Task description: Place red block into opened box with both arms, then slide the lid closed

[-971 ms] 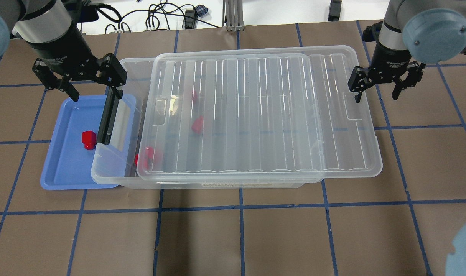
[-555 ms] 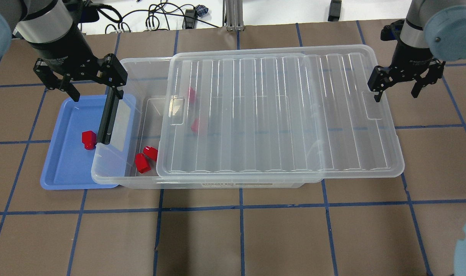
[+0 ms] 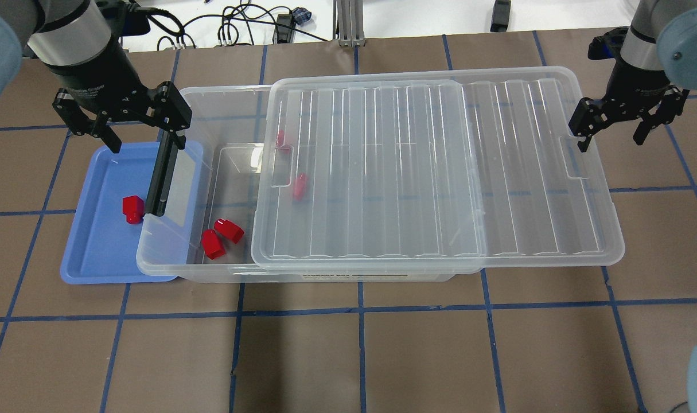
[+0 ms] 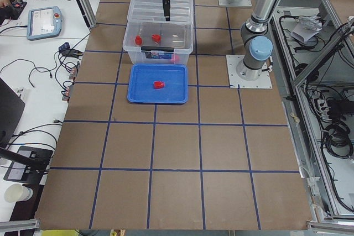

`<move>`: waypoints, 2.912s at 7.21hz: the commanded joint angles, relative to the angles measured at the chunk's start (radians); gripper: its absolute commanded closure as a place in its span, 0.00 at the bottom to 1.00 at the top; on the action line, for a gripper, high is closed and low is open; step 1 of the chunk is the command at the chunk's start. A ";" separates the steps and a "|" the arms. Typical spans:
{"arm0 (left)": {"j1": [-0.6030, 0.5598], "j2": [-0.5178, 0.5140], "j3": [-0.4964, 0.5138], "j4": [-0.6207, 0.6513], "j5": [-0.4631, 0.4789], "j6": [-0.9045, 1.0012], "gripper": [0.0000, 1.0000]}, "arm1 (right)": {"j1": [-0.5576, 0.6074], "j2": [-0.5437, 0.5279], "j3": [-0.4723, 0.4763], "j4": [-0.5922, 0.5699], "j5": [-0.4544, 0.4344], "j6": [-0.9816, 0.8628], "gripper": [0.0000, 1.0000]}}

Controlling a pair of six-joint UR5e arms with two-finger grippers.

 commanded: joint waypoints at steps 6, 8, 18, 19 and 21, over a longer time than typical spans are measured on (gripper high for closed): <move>0.337 -0.113 -0.032 0.118 -0.012 0.386 0.00 | -0.054 -0.001 0.002 -0.015 -0.035 -0.043 0.00; 0.448 -0.195 -0.170 0.384 -0.014 0.530 0.00 | -0.054 -0.004 0.002 -0.018 -0.034 -0.044 0.00; 0.453 -0.370 -0.375 0.773 -0.123 0.425 0.07 | -0.018 -0.183 -0.011 0.120 0.041 0.018 0.00; 0.454 -0.377 -0.375 0.772 -0.141 0.396 0.07 | -0.018 -0.183 -0.011 0.120 0.040 0.016 0.00; 0.454 -0.394 -0.375 0.772 -0.141 0.382 0.25 | -0.018 -0.172 -0.013 0.119 0.038 0.016 0.00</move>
